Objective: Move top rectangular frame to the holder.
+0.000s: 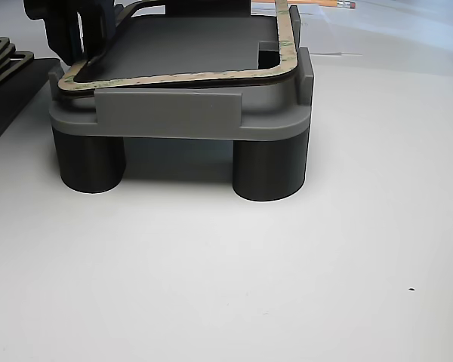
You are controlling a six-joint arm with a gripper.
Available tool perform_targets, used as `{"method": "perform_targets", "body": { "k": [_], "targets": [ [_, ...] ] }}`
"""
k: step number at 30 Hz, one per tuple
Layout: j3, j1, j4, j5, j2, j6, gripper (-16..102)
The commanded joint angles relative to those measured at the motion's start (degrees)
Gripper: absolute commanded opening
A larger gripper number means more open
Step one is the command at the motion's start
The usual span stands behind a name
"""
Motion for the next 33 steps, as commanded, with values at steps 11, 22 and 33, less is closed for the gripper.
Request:
{"method": "perform_targets", "body": {
  "k": [11, 22, 33],
  "targets": [
    [-4.6, -0.8, 0.5, 1.6, -0.4, -0.1, 100],
    [-12.5, 0.1, -3.9, 14.8, 6.2, -20.1, 100],
    [9.7, -7.4, -23.0, 12.0, 35.3, -84.5, 100]
  ]
}}
